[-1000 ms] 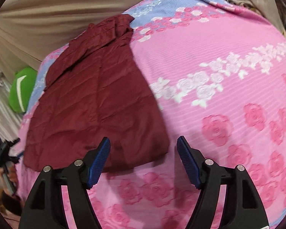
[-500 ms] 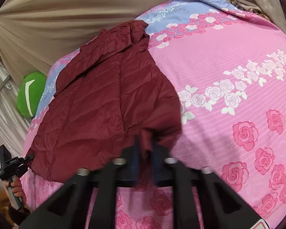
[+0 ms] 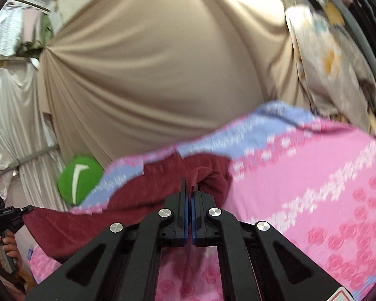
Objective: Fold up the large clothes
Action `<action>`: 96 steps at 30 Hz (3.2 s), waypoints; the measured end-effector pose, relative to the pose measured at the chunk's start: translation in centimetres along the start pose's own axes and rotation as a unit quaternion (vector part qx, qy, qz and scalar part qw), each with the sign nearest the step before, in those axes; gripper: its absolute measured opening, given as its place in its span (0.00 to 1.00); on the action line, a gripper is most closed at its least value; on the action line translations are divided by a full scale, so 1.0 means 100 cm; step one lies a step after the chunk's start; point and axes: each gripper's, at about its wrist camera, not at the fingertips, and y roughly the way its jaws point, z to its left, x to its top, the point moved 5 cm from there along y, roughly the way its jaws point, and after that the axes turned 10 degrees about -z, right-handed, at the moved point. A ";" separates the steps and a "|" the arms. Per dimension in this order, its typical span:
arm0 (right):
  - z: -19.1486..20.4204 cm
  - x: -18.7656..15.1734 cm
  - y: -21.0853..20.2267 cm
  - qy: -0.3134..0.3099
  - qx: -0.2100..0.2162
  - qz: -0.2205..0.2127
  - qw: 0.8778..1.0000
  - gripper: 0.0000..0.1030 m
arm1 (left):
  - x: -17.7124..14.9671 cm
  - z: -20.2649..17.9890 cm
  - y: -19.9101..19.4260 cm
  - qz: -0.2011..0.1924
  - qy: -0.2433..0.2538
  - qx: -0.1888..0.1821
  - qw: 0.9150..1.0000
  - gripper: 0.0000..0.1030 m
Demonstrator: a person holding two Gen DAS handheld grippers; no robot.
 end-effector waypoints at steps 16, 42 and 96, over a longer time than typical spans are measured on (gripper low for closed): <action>0.031 0.039 -0.020 -0.031 0.053 -0.050 0.997 0.01 | 0.015 0.008 0.011 -0.009 0.033 0.062 0.997 0.04; -0.081 -0.126 0.246 -0.019 -0.143 0.265 0.953 0.01 | -0.104 0.135 0.268 0.229 0.110 0.243 0.936 0.06; -0.053 -0.079 0.257 -0.148 -0.133 0.271 0.942 0.77 | -0.052 0.120 0.281 0.243 0.128 0.176 0.945 0.91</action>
